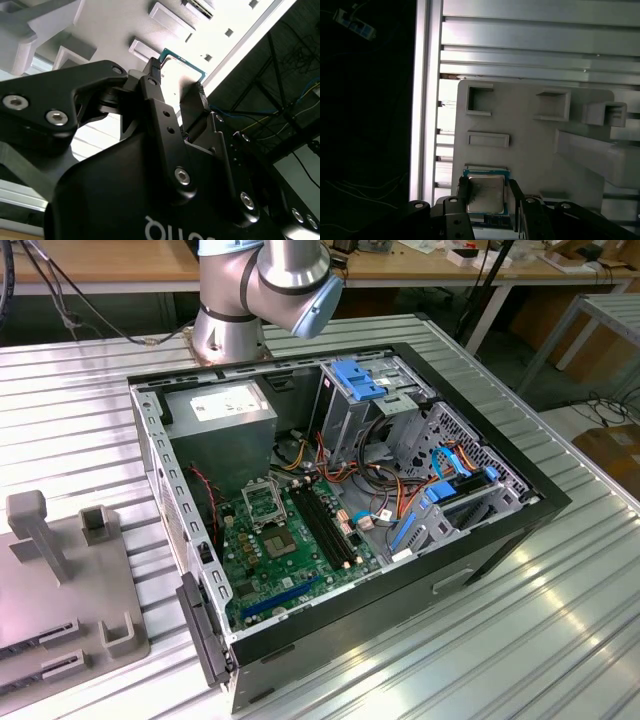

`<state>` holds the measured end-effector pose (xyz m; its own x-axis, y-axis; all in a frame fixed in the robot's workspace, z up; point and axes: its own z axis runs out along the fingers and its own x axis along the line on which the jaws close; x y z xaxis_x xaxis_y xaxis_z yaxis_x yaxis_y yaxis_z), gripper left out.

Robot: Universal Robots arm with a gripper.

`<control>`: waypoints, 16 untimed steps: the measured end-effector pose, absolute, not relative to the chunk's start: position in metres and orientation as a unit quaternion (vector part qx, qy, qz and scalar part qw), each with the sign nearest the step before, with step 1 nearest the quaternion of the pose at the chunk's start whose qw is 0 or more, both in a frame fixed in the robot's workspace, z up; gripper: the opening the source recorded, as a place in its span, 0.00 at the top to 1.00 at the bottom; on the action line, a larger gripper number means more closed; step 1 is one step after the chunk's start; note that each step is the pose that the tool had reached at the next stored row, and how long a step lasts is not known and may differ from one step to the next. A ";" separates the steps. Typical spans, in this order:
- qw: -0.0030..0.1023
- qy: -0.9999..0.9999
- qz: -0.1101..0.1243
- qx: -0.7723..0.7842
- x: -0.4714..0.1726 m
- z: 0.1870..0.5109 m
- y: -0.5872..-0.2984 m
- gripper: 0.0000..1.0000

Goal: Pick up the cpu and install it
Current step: 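Pick up the cpu and move it towards the insertion slot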

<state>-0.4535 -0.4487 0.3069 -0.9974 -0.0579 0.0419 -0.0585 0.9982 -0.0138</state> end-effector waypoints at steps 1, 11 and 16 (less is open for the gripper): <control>0.021 -0.999 0.007 0.029 -0.453 0.307 -0.449 0.59; 0.021 -0.999 0.007 0.029 -0.453 0.312 -0.449 0.59; 0.021 -0.999 0.008 0.029 -0.453 0.314 -0.449 0.59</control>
